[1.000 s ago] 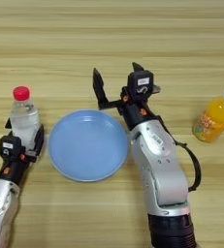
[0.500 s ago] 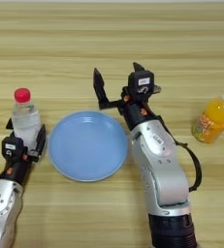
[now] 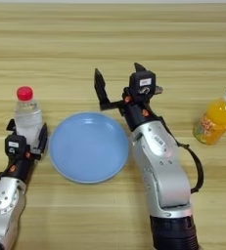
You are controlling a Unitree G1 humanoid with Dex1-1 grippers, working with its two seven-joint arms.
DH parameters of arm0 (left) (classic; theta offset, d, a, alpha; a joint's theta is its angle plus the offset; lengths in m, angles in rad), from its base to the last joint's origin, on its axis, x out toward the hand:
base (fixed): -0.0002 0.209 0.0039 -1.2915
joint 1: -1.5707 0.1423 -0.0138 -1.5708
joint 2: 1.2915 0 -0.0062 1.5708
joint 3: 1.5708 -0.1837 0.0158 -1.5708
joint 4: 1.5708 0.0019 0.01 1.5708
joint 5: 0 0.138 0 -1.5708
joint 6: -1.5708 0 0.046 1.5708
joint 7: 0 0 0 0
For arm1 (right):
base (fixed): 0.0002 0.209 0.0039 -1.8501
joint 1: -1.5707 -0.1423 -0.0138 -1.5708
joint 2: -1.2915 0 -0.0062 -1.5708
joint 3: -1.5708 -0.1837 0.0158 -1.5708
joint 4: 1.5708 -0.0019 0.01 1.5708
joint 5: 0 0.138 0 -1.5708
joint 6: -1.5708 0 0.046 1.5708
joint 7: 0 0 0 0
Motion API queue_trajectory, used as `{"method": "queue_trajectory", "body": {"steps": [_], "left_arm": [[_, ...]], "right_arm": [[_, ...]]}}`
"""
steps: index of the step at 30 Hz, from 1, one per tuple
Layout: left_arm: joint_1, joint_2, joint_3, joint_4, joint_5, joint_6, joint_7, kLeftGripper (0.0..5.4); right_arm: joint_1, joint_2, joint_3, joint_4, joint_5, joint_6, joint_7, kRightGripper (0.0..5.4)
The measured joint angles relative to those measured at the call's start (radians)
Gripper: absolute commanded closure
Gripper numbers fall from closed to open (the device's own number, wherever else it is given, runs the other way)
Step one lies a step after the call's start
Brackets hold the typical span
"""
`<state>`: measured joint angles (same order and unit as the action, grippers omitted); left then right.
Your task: Move the objects on the table
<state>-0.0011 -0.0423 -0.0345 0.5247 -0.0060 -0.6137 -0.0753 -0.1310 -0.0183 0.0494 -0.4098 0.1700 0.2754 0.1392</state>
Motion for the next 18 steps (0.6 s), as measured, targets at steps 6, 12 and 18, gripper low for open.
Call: {"method": "queue_trajectory", "body": {"steps": [6,12,18], "left_arm": [[-0.001,-0.001,0.000,0.001,0.002,0.000,0.004,1.89],[-0.003,-0.002,-0.001,0.005,0.018,0.006,0.022,1.31],[-0.004,-0.003,0.000,0.009,0.039,0.007,0.033,0.70]], "right_arm": [[0.000,-0.001,0.000,0.000,0.000,0.000,0.000,0.00],[0.000,-0.001,0.000,0.000,0.000,0.000,0.000,0.00],[0.000,-0.002,0.000,0.000,0.000,0.000,0.001,0.00]]}}
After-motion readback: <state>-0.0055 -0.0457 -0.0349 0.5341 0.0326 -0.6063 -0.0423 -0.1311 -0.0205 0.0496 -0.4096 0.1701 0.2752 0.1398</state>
